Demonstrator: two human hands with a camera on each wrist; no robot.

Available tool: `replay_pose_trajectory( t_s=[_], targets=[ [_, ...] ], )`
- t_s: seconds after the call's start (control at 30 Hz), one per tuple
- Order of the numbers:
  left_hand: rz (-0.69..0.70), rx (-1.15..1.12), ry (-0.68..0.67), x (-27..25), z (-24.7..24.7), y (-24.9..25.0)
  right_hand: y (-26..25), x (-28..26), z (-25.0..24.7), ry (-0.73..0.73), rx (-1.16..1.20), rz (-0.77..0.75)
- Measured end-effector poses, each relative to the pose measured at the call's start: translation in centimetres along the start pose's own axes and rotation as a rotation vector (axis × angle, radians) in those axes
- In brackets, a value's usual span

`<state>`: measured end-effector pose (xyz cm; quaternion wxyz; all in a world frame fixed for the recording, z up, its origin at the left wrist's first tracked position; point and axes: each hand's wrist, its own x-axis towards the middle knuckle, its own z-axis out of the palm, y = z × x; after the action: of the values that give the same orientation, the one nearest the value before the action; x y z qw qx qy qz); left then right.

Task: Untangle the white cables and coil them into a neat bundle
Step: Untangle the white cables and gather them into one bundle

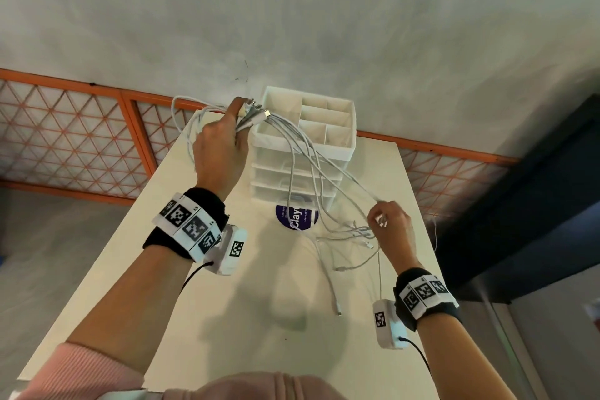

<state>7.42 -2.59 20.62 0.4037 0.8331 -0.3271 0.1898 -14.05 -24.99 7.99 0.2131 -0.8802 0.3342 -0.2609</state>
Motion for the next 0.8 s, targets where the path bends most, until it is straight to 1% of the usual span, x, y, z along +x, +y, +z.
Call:
replay_pose_trajectory(
  t_s=[0.03,0.1,0.2,0.23,0.3,0.4,0.47,0.6,0.7,0.77,0.8],
  targets=[
    [-0.01,-0.006,-0.003,-0.1,0.1,0.2,-0.2,-0.1,0.0,-0.001,0.024,0.025],
    [-0.014,-0.011,-0.005,-0.1,0.1,0.4,-0.5,-0.1,-0.1,-0.07,-0.013,0.059],
    [-0.017,-0.009,0.008,0.1,-0.2,0.6,-0.4,-0.2,0.0,-0.28,-0.219,0.142],
    [-0.034,-0.014,0.013,0.2,-0.3,0.6,-0.1,-0.4,0.1,-0.332,-0.247,0.174],
    [-0.063,-0.018,0.027,0.3,-0.5,0.5,0.5,-0.6,0.3,-0.377,-0.197,0.222],
    [-0.084,-0.027,0.052,0.5,-0.7,-0.1,1.7,-1.2,0.5,-0.449,-0.067,0.165],
    [-0.093,-0.031,0.079,0.8,-1.1,-0.4,2.4,-1.9,0.7,-0.47,-0.097,0.185],
    [-0.091,-0.013,0.043,0.5,-1.3,0.2,3.2,-3.9,1.4,-0.418,-0.188,0.299],
    [-0.089,-0.043,0.03,-0.2,-0.5,0.5,3.2,-4.4,1.9,-0.37,-0.221,0.387],
    [-0.091,-0.061,0.017,-0.5,0.1,0.7,3.3,-4.2,2.1,-0.417,-0.254,0.479],
    [-0.091,-0.068,0.017,-0.5,0.3,0.8,3.3,-4.1,2.1,-0.486,-0.287,0.513]
  ],
)
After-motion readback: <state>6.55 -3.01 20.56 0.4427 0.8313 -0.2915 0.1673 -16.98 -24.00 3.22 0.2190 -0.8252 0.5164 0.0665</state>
